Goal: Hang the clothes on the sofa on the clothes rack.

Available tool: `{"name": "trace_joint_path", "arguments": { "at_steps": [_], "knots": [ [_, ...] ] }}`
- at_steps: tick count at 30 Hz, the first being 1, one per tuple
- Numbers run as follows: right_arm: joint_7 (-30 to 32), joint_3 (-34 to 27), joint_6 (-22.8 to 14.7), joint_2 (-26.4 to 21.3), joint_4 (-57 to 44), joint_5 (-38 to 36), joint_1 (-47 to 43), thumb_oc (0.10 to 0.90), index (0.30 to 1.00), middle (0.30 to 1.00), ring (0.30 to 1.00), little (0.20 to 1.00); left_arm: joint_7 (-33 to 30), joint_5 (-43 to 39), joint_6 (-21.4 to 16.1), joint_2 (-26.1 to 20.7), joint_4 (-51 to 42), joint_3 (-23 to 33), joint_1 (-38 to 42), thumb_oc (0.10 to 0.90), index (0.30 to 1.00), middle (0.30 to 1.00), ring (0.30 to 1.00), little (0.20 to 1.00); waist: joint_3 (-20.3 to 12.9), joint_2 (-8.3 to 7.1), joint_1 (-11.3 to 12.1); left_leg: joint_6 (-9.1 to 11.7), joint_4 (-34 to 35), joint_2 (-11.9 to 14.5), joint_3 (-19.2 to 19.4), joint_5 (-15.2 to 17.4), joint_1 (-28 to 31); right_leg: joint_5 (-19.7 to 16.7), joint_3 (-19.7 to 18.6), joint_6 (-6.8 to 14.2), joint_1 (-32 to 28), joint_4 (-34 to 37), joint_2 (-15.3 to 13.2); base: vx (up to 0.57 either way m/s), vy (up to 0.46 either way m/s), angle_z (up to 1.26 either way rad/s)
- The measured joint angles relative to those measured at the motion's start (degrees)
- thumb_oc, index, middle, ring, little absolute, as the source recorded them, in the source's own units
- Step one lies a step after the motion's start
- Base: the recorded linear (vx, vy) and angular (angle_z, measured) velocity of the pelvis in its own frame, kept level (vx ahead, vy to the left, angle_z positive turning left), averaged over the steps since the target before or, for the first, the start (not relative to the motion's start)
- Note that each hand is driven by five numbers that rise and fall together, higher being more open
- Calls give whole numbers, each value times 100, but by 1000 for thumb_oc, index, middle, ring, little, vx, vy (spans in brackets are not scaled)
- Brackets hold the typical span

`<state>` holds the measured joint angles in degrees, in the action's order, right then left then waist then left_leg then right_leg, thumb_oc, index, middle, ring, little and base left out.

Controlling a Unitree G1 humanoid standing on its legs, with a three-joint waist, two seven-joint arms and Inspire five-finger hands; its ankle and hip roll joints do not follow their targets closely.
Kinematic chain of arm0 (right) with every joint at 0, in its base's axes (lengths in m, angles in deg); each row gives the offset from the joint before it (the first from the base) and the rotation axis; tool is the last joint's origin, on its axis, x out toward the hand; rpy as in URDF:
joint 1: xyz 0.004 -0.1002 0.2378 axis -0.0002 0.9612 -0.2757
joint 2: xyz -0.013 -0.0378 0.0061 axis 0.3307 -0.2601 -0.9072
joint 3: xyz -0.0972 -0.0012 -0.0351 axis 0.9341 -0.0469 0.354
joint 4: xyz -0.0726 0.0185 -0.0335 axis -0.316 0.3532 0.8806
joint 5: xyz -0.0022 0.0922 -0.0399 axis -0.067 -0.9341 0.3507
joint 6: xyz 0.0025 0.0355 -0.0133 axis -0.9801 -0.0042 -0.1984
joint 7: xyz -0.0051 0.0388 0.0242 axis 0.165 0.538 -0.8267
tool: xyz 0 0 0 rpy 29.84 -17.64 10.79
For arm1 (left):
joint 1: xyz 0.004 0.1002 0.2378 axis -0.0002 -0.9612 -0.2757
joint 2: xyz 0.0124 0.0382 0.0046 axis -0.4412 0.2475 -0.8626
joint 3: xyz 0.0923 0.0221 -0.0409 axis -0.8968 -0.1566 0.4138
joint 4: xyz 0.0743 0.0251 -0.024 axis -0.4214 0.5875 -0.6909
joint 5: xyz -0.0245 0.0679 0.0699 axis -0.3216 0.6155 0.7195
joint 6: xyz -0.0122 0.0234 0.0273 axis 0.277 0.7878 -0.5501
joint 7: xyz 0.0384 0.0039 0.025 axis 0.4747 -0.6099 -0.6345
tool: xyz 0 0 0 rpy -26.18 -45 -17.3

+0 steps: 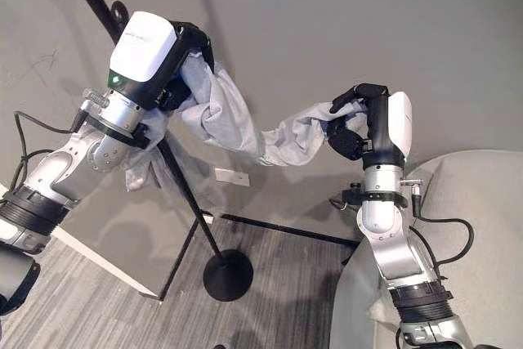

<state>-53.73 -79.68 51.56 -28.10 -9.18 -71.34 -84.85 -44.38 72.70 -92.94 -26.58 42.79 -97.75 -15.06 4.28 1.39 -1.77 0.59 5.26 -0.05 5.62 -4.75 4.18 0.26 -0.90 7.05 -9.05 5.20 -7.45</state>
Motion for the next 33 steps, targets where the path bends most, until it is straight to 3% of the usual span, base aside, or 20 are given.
{"name": "trace_joint_path", "arguments": {
  "at_steps": [9, 17, 18, 19, 29, 33],
  "knots": [
    [-165, -152, -50, 36, 90, -26, 944, 400, 300, 300, 300, 300, 86, -162, -94, -30, -271, 208, -652, 400, 300, 300, 300, 300, -19, -9, -340, 28, 20, 20, 48, 13, 23, 30, -35, -44, 12, 1, 14, -5, 4, -4],
    [-422, -249, -56, 186, 489, -58, 1838, 400, 300, 300, 300, 300, 209, -150, -171, -99, -276, 527, -1068, 403, 305, 305, 305, 305, -88, 93, -339, 38, 3, 49, 163, 22, 45, 18, -152, -38, 47, 0, 35, 6, -5, -7],
    [-421, -246, -76, 332, 655, -67, 1838, 400, 300, 300, 300, 300, 227, -142, -193, -131, -259, 517, -1075, 621, 632, 632, 632, 632, -99, 108, -345, 40, 17, 54, 175, 22, 47, 17, -160, -36, 48, 1, 36, -6, -4, -4],
    [-423, -243, -95, 404, 761, -72, 1838, 400, 300, 300, 300, 300, 241, -136, -188, -147, -259, 488, -1069, 800, 900, 900, 900, 900, -108, 112, -351, 37, 2, 54, 179, 17, 49, 16, -162, -36, 48, 0, 38, 0, 0, 0],
    [-777, 38, -92, 650, 1025, -337, 2252, 400, 300, 300, 300, 300, 442, 90, -203, -113, -275, 380, -1326, 800, 900, 900, 900, 900, -242, 279, -339, 59, 21, 63, 178, 46, 98, 20, -155, -37, 2, 1, 43, -7, 0, 0],
    [-779, 49, -93, 676, 1124, -340, 2246, 400, 300, 300, 300, 300, 400, 83, -176, -24, -209, 445, -1561, 800, 900, 900, 900, 900, -278, 274, -309, 61, 23, 67, 180, 53, 102, 23, -161, -36, -1, 21, 44, 3, -5, 0]
  ]
}}
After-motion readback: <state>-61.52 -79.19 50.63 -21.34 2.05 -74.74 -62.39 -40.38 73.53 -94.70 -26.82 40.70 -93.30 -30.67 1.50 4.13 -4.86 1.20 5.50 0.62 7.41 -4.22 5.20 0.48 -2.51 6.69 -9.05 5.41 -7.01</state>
